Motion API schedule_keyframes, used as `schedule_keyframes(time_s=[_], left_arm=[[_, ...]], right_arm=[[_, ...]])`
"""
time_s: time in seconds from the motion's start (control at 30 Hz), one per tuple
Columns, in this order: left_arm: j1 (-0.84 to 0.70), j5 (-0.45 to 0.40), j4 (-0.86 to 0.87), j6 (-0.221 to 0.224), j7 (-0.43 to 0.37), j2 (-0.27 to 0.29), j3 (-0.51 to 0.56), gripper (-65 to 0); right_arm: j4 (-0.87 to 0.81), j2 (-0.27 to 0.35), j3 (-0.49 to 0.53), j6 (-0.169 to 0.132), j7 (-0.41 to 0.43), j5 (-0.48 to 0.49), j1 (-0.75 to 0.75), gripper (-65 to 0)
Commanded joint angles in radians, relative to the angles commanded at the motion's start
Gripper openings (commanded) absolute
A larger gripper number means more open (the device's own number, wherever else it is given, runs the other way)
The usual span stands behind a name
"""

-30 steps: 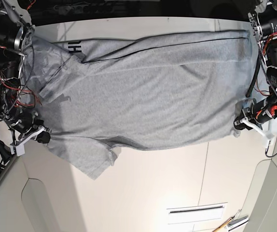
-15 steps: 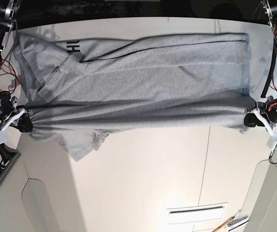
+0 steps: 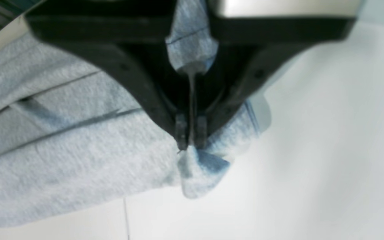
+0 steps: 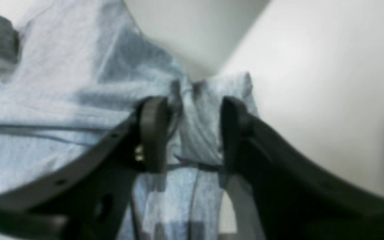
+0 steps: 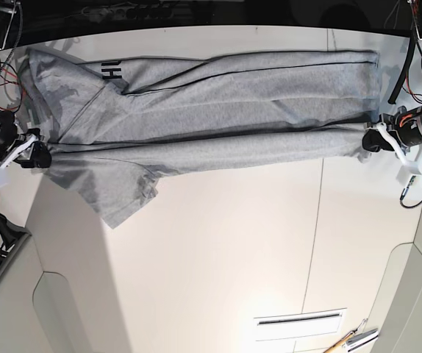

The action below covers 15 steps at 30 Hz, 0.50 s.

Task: Fold the T-shirt properly
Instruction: 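Fold the hem over toward the shoulders with both grippers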

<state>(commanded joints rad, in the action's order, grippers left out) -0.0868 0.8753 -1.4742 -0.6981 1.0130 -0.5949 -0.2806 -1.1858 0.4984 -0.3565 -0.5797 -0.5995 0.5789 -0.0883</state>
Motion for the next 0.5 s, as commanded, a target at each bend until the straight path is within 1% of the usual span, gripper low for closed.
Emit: schedule_keyframes(time_s=[0.1, 0.13, 0.17, 0.23, 0.33, 0.43, 0.47, 0.5], left_arm=[[0.000, 0.000, 0.000, 0.000, 0.000, 0.005, 0.000, -65.0], [0.000, 0.000, 0.000, 0.000, 0.000, 0.005, 0.000, -65.0], [0.000, 0.000, 0.000, 0.000, 0.000, 0.005, 0.000, -65.0], [0.000, 0.000, 0.000, 0.000, -0.002, 0.005, 0.000, -65.0], [-0.001, 0.001, 0.000, 0.000, -0.003, 0.005, 0.000, -65.0], [-0.002, 0.001, 0.000, 0.000, -0.003, 0.008, 0.000, -65.0], [-0.002, 0.002, 0.000, 0.000, -0.004, 0.012, 0.000, -65.0], [-0.002, 0.002, 0.000, 0.000, -0.008, 0.016, 0.000, -65.0]], right_arm=[[-0.002, -0.002, -0.039, 0.000, 0.007, 0.088, -0.003, -37.8], [-0.002, -0.004, -0.061, 0.000, 0.030, 0.113, -0.006, -37.8], [-0.002, -0.006, -0.079, -0.001, 0.071, 0.122, -0.011, -37.8], [-0.002, -0.018, -0.105, -0.001, 0.135, 0.091, -0.035, -37.8], [0.000, -0.047, -0.098, 0.000, 0.140, 0.029, -0.089, -37.8], [0.035, -0.087, -0.051, 0.001, 0.141, -0.050, -0.149, -37.8], [0.063, -0.098, -0.025, 0.001, 0.148, -0.074, -0.173, -36.4], [0.101, -0.104, 0.008, 0.002, 0.164, -0.090, -0.199, -33.1]])
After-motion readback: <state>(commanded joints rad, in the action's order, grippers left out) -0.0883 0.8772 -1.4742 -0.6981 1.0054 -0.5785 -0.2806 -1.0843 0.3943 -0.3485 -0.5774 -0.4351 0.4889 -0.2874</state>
